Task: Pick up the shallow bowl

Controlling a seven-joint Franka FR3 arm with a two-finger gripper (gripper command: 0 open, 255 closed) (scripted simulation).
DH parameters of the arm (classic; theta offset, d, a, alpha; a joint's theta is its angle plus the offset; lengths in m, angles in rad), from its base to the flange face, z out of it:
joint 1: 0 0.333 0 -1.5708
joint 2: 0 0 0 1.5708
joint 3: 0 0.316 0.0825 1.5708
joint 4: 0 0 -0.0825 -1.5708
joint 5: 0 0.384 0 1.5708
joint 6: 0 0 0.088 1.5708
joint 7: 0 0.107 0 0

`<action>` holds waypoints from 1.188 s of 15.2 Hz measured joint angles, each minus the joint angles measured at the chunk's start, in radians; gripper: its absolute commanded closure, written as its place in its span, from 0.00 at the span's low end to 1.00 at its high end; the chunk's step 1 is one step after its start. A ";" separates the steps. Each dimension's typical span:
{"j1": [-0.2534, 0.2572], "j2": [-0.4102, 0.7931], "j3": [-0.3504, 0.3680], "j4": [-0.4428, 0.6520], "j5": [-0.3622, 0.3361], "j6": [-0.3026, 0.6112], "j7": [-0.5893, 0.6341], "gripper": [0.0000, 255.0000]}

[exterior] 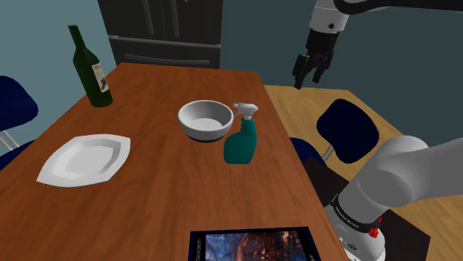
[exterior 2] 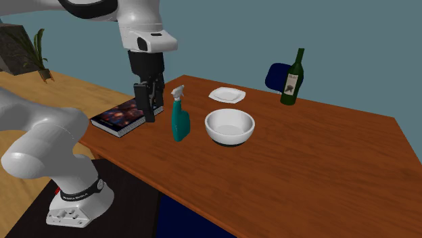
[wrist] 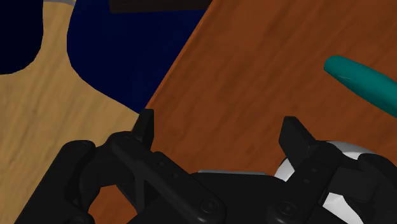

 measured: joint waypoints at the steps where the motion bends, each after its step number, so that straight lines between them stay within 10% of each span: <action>1: 0.000 0.000 0.000 0.000 0.000 0.000 0.000 0.00; 18: 0.048 0.580 0.086 0.244 0.084 0.282 0.143 0.00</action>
